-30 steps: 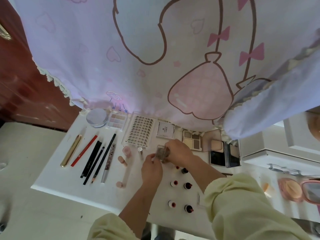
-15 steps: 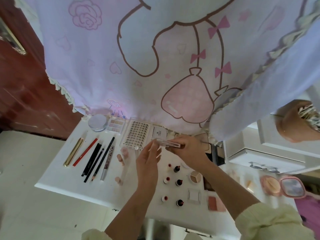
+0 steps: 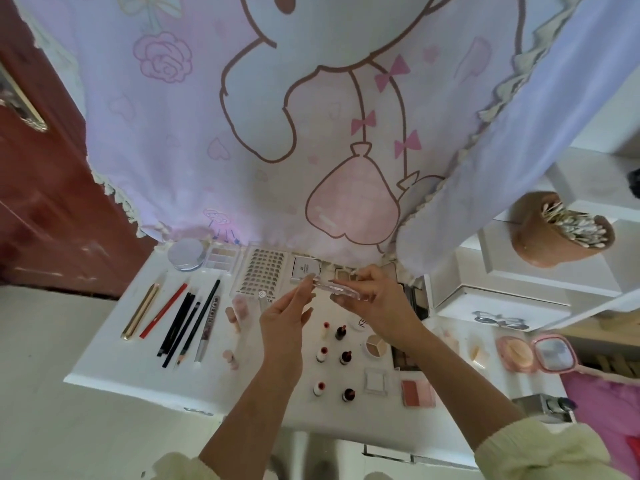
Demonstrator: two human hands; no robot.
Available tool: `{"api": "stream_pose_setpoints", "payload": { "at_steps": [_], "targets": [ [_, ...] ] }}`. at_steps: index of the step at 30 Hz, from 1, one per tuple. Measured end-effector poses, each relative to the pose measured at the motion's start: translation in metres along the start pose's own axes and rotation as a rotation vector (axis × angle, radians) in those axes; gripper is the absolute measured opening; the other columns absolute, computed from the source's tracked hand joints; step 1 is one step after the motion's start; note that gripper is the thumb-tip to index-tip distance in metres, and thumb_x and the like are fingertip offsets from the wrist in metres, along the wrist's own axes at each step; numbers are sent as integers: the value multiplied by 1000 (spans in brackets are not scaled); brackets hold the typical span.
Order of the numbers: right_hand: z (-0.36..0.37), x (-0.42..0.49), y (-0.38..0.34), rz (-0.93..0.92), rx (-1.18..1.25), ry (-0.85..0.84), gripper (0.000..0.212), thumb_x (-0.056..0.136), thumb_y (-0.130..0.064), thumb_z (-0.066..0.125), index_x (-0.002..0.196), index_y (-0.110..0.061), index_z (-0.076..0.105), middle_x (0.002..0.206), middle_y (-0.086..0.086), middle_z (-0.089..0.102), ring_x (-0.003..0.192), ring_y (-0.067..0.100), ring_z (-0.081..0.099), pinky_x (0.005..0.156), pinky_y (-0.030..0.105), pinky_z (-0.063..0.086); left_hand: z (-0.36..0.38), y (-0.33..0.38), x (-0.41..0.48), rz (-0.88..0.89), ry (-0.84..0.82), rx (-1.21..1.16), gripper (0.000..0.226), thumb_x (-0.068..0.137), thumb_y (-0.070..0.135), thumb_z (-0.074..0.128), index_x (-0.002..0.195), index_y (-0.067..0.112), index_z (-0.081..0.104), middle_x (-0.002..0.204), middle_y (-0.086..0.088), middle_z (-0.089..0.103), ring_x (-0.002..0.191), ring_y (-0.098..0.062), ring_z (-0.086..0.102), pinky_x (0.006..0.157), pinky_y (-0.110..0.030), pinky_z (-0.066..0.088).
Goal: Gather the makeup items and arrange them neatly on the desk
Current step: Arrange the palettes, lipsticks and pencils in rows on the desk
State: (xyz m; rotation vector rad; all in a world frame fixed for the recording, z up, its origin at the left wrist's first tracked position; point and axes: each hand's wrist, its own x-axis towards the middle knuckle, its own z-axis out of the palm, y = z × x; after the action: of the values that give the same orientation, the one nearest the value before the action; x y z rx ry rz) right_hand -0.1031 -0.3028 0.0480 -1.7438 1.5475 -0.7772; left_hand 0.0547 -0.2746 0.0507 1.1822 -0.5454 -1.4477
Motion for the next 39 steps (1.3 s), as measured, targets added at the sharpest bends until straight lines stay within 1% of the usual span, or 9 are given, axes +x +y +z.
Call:
{"api": "stream_pose_setpoints", "payload": {
  "at_steps": [4,7,11,15,18,23,28,33,39],
  "targets": [
    [2,-7,-2,-24,-82,7,33,85,-34,71,118,-33,67,89,-5,41,76,8,44,65,19,43,-2,2,-6,11,-18,-5,14,71,36,70,80,33,79,99,3,75,105,-13,65,93,-31,50],
    [4,-10,-2,-145,-222,-2,33,88,-35,68,121,-31,67,90,-4,42,77,10,44,65,25,43,-6,2,-9,2,-37,-18,15,82,26,66,81,33,79,100,4,75,107,-12,65,92,-30,51],
    [4,-14,-3,-362,-384,108,38,83,-16,73,120,-23,69,85,-1,42,70,15,43,51,31,46,-12,5,-11,-11,-47,46,29,89,22,61,77,42,77,86,15,73,101,-14,63,82,-25,51],
    [7,-16,-4,-487,-474,202,41,77,-6,78,116,-15,70,81,7,48,66,14,40,44,28,44,-16,7,-11,-152,-13,25,10,84,30,69,78,23,74,77,2,70,86,-18,64,84,-34,54],
    [11,-16,2,-512,-483,215,44,76,-4,79,117,-14,69,82,7,49,65,16,42,43,30,46,-21,6,-11,-224,-49,52,22,83,32,71,82,11,72,78,-6,70,75,-17,66,79,-33,55],
    [13,-23,0,-414,-442,219,47,77,-10,78,123,-14,66,94,4,56,77,15,53,56,31,55,-26,13,-12,-172,-38,64,16,85,24,71,83,8,71,74,-7,71,76,-19,65,83,-35,56],
    [10,-31,-11,-119,-172,-8,55,79,-29,64,133,-26,57,129,-7,57,120,11,50,99,26,43,-26,24,-19,-101,24,63,10,86,15,70,79,10,63,82,-17,72,82,-27,67,91,-44,54],
    [11,-29,-22,12,-157,-57,71,72,-63,71,134,-37,52,120,-20,56,111,1,50,93,26,43,-22,29,-22,-15,41,143,19,85,11,71,72,14,58,73,-11,73,89,-31,69,91,-43,54],
    [12,-22,-27,-56,-173,-72,54,73,-53,75,122,-37,60,100,-20,58,95,-1,52,85,25,46,-28,25,-16,-15,-40,319,21,85,30,70,87,10,73,81,-5,75,85,-21,72,88,-42,57]
  ]
}}
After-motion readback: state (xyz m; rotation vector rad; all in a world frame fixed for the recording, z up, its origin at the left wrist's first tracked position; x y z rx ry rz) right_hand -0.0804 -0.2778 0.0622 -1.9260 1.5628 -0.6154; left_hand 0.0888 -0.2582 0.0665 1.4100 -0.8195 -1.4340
